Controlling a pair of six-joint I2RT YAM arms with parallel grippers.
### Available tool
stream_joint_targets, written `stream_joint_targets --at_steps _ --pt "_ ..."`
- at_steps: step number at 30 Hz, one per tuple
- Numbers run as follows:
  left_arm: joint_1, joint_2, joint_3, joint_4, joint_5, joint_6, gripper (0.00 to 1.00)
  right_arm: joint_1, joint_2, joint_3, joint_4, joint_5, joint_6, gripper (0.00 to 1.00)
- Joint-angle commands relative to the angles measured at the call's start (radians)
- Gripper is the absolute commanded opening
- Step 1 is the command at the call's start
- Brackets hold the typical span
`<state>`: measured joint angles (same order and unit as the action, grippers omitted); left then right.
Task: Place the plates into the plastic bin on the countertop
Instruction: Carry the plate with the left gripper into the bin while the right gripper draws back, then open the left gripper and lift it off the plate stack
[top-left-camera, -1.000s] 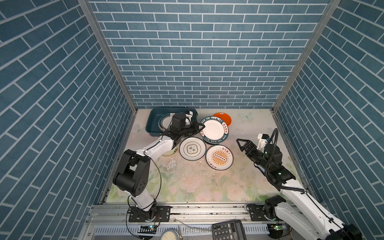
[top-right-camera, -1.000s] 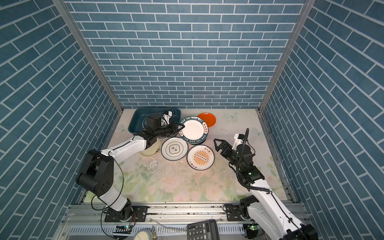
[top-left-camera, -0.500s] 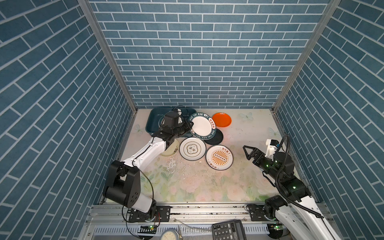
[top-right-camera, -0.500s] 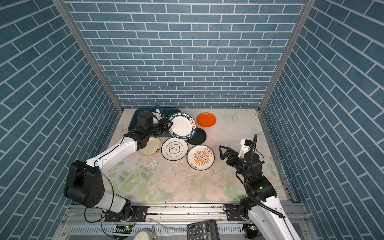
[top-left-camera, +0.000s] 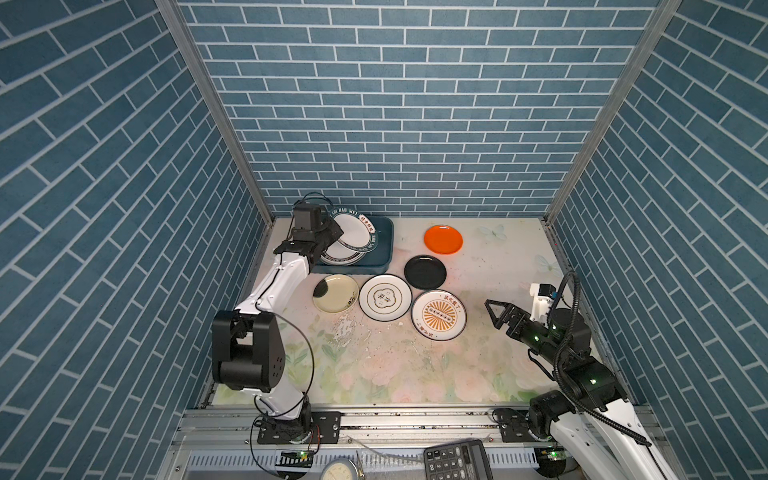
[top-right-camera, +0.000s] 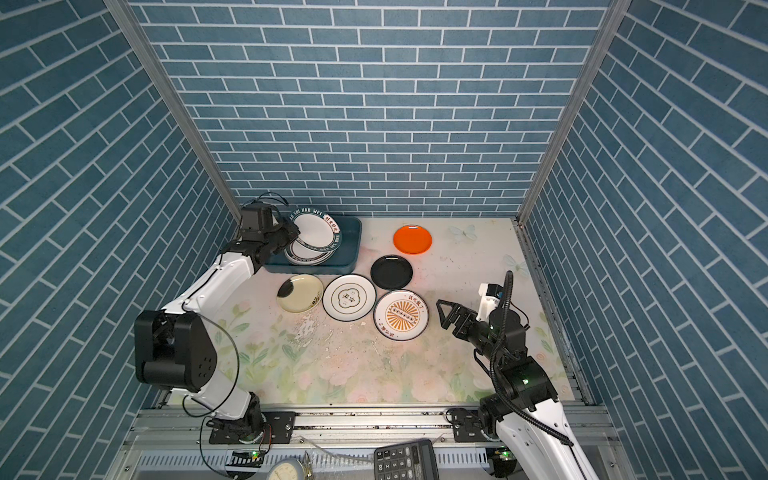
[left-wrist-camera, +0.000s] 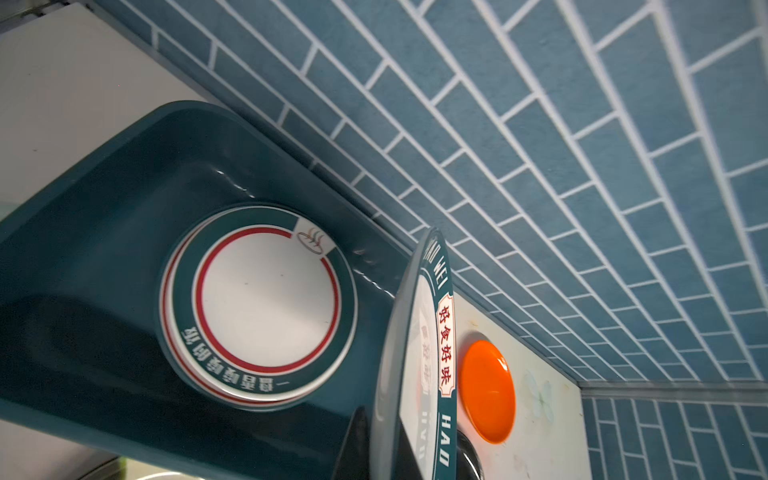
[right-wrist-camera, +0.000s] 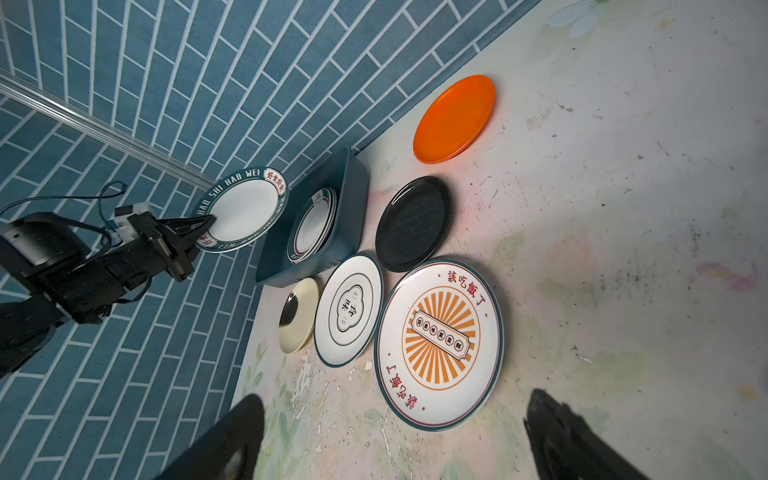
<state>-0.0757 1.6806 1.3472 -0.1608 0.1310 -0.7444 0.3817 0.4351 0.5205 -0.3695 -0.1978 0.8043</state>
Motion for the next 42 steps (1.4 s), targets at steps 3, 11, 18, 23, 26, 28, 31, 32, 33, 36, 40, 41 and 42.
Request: stream_joint_targets --at_steps 3,11,18,23,26,28,31,32,33,36,40,41,42 --pt "0.075 0.184 0.159 -0.05 0.03 0.053 0.0 0.004 -0.036 0.096 -0.133 0.032 -0.109 0.98" --pt "0.097 0.34 0.296 -0.068 0.024 0.064 0.0 0.003 -0.098 0.147 -0.234 0.104 -0.118 0.98" --pt "0.114 0.478 0.47 -0.153 0.102 0.063 0.0 0.003 -0.119 0.153 -0.295 0.171 -0.117 0.98" --pt "0.113 0.486 0.487 -0.175 0.125 0.122 0.58 0.003 -0.108 0.153 -0.305 0.174 -0.109 0.98" --pt "0.107 0.448 0.458 -0.182 0.101 0.165 0.81 0.004 -0.109 0.151 -0.309 0.172 -0.108 0.98" --pt "0.102 0.411 0.441 -0.204 0.061 0.194 0.99 0.004 -0.103 0.153 -0.32 0.165 -0.082 0.98" --pt "0.086 0.347 0.434 -0.271 -0.015 0.227 1.0 0.003 -0.075 0.174 -0.329 0.138 -0.043 0.98" --pt "0.079 0.32 0.426 -0.284 -0.043 0.239 1.0 0.003 -0.067 0.182 -0.334 0.126 -0.041 0.99" --pt "0.068 0.28 0.41 -0.291 -0.087 0.254 0.99 0.003 -0.056 0.194 -0.341 0.117 -0.044 0.99" --pt "0.011 0.128 0.311 -0.264 -0.23 0.295 1.0 0.003 -0.031 0.221 -0.373 0.116 -0.071 0.98" --pt "-0.072 -0.102 0.138 -0.215 -0.297 0.283 0.99 0.004 0.002 0.219 -0.377 0.06 -0.097 0.99" --pt "-0.09 -0.152 0.101 -0.22 -0.304 0.276 1.0 0.003 0.012 0.217 -0.373 0.051 -0.096 0.99" --pt "-0.111 -0.208 0.063 -0.236 -0.315 0.265 1.0 0.002 0.032 0.219 -0.367 0.03 -0.096 0.98"
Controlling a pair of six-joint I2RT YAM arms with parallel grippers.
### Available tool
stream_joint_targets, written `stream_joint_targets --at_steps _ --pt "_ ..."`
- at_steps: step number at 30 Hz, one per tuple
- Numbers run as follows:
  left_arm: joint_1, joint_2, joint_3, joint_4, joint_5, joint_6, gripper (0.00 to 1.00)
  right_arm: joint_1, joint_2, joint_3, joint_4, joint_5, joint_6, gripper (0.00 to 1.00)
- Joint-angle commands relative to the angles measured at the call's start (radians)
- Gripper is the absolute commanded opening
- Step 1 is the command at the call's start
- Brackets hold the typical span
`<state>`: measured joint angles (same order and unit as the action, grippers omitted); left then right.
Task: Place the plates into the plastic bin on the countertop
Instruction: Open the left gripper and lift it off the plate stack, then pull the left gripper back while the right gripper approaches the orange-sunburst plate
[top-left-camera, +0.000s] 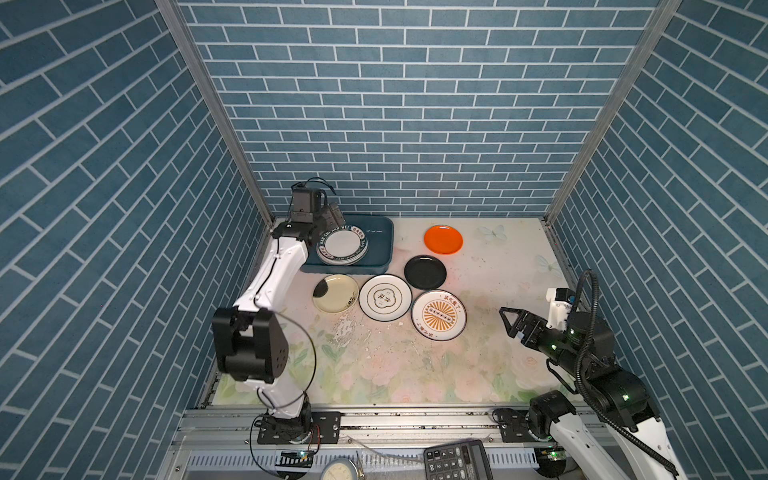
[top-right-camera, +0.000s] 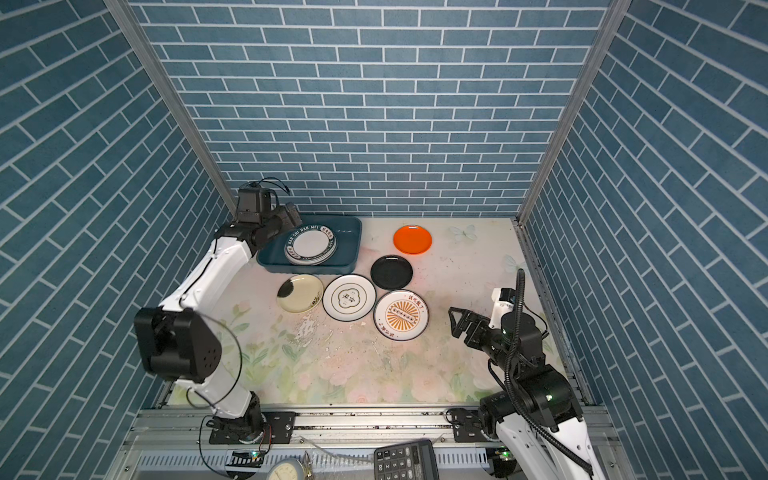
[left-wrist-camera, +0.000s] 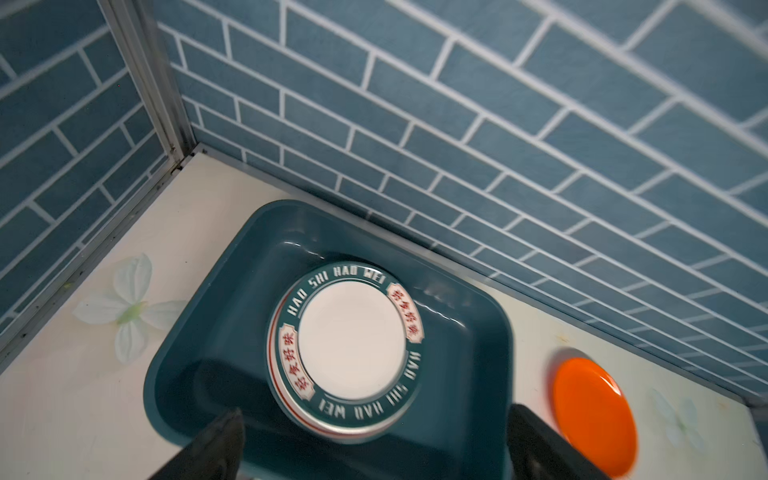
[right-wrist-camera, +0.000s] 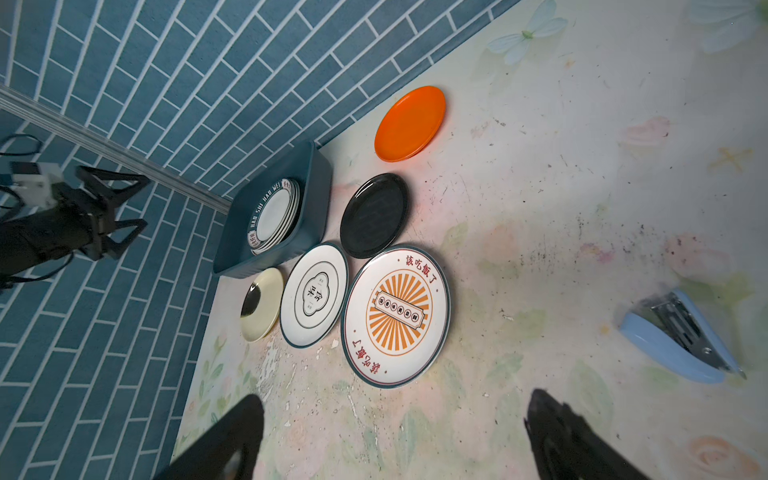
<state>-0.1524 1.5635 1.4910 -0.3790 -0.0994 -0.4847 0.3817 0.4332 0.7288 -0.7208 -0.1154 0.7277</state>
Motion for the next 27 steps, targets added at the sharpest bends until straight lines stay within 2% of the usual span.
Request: stream_joint_targets --at_steps 1,7,11,15,19,27 --pt "-0.055 -0.145 -0.121 -0.041 -0.097 -0.012 1.0 0.002 0.06 0.03 -0.017 -0.075 -0.028 0.99" --pt "-0.132 -0.519 -0.369 -0.163 -0.112 -0.123 1.0 0.001 0.217 0.138 -0.037 -0.153 -0.091 0.98" --pt "-0.141 -0.758 -0.464 -0.301 -0.092 -0.191 1.0 0.0 0.281 0.11 -0.001 -0.193 -0.11 0.99" --pt "-0.141 -0.964 -0.508 -0.434 -0.057 -0.253 1.0 -0.001 0.304 0.016 0.144 -0.249 -0.037 0.99" --pt "-0.141 -1.078 -0.525 -0.508 0.001 -0.281 1.0 -0.002 0.331 -0.043 0.235 -0.277 0.024 0.98" --pt "-0.14 -1.225 -0.581 -0.578 0.103 -0.311 0.99 -0.004 0.38 -0.108 0.323 -0.284 -0.024 0.98"
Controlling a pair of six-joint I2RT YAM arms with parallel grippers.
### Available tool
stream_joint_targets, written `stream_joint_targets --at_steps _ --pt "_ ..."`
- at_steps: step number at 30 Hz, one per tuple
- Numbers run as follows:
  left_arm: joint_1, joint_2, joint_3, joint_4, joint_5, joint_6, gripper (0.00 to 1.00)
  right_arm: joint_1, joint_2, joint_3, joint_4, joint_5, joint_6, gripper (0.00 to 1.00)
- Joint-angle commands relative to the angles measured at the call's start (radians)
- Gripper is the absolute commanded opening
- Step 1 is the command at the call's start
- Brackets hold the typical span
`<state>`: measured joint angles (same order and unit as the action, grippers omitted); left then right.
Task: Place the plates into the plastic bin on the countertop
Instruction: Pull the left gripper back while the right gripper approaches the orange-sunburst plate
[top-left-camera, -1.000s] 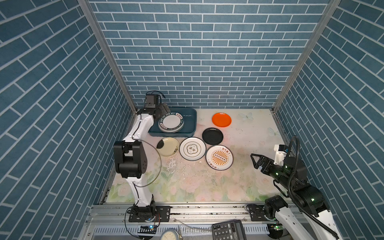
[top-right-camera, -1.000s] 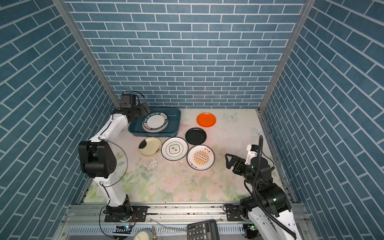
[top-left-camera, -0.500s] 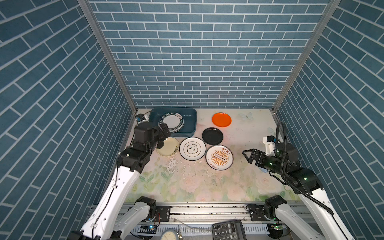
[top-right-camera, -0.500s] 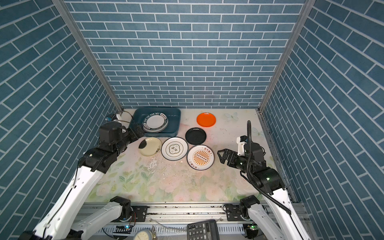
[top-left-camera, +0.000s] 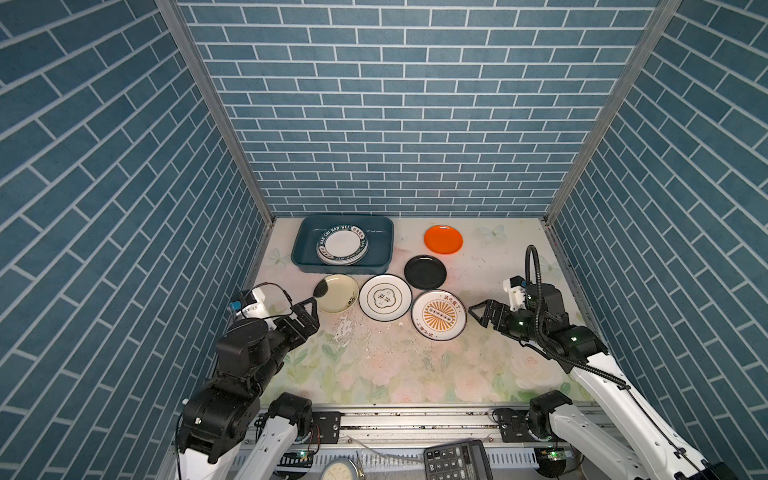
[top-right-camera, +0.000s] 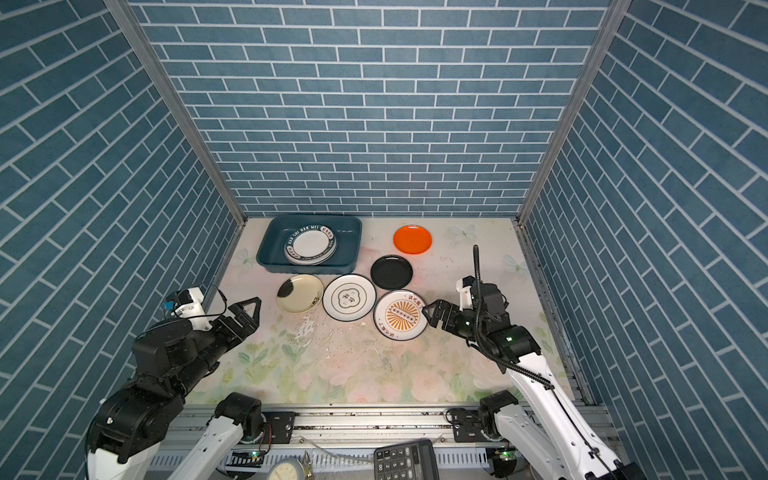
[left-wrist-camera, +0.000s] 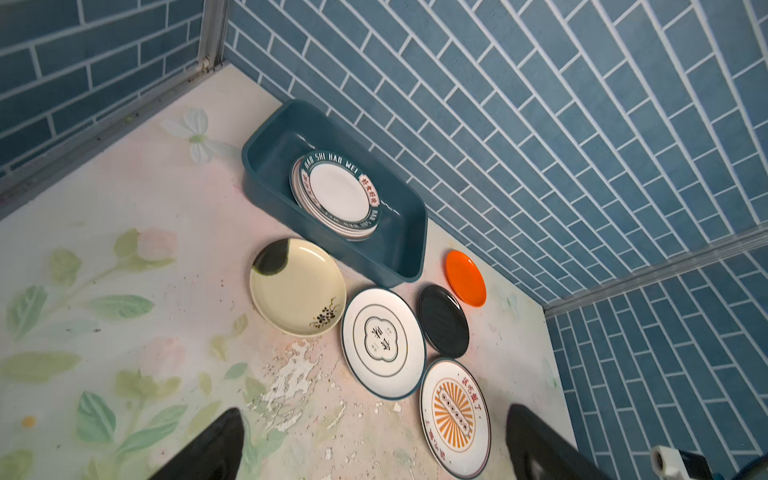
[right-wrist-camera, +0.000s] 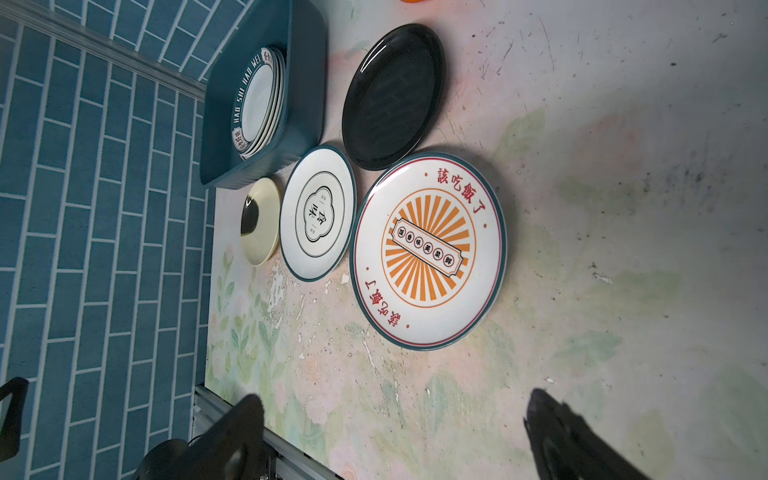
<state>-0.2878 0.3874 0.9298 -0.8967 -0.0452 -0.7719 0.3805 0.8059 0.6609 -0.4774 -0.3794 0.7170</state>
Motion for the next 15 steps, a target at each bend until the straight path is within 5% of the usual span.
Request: stream_joint_targets --at_steps 1,15 --pt "-0.005 -0.074 -0.029 -0.071 0.048 -0.031 1.0 -0.005 0.008 -0.061 0.108 -0.024 -0.01 0.98" --pt "-0.005 -0.214 -0.212 0.001 0.226 -0.089 1.0 -0.011 0.085 -0.144 0.177 0.047 0.001 0.96"
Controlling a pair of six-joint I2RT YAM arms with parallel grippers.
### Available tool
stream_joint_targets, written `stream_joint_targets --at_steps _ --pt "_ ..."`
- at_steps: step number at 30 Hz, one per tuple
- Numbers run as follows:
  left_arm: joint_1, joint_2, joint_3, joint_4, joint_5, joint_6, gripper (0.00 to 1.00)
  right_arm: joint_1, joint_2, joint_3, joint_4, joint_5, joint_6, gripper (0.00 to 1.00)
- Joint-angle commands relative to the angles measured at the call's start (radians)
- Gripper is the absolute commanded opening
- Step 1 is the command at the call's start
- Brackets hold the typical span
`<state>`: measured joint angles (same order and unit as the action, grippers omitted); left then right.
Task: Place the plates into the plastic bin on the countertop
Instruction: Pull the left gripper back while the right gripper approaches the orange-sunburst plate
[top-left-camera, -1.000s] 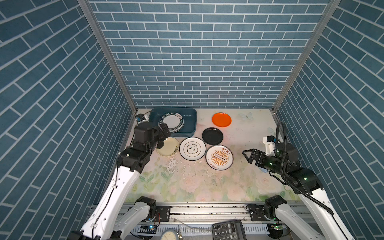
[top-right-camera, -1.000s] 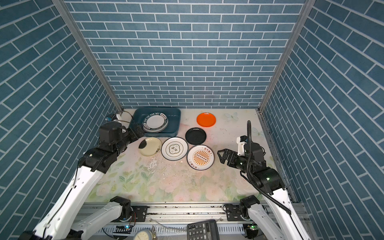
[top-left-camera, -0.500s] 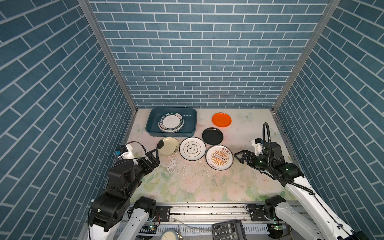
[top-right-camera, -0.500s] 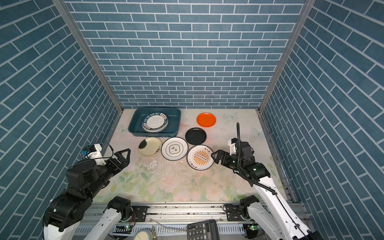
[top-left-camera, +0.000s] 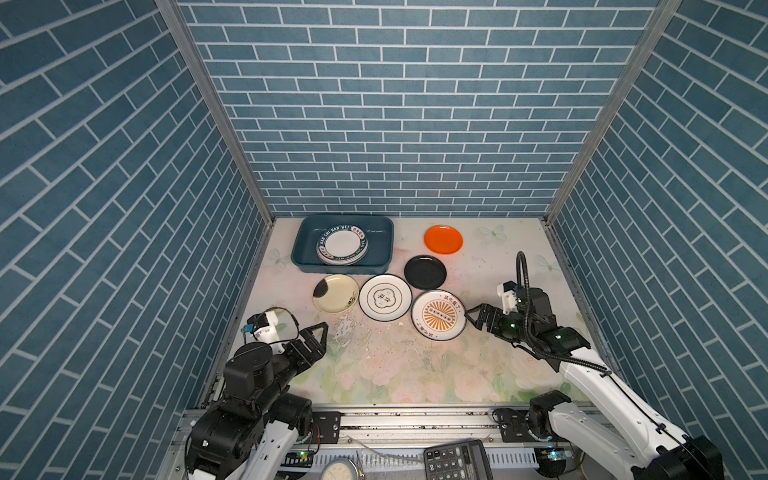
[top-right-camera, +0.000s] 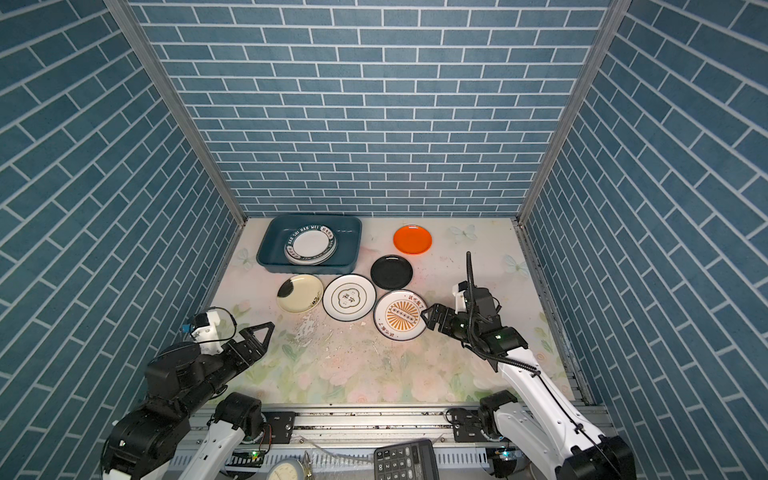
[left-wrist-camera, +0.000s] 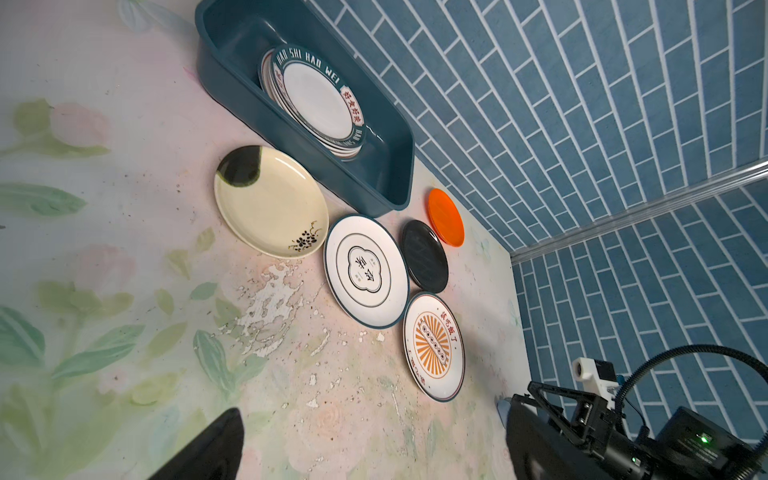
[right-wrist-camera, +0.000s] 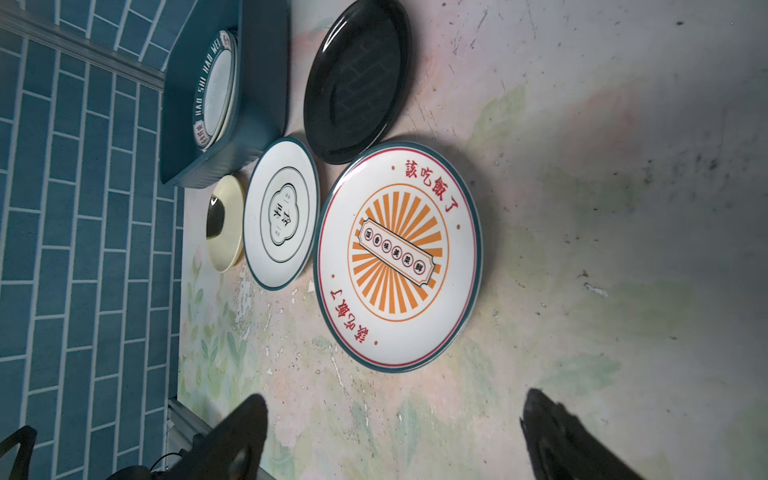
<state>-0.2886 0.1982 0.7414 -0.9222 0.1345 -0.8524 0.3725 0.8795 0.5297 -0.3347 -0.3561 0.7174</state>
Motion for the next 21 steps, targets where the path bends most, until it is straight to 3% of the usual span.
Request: stream_joint_targets --at_steps 1,8,14,21 --pt "-0.004 -0.033 -0.034 0.025 0.051 -0.012 0.99 -0.003 0.024 -0.017 0.051 0.003 0.01 0.95" --pt "-0.004 -0.089 -0.135 0.084 0.085 -0.083 0.99 -0.002 0.121 -0.033 0.156 -0.067 0.062 0.9" --pt "-0.004 -0.102 -0.209 0.198 0.111 -0.16 1.0 -0.003 0.146 -0.052 0.152 -0.041 0.01 0.88" --pt "-0.004 -0.055 -0.213 0.235 0.099 -0.166 1.0 -0.003 0.173 -0.101 0.212 -0.016 -0.027 0.88"
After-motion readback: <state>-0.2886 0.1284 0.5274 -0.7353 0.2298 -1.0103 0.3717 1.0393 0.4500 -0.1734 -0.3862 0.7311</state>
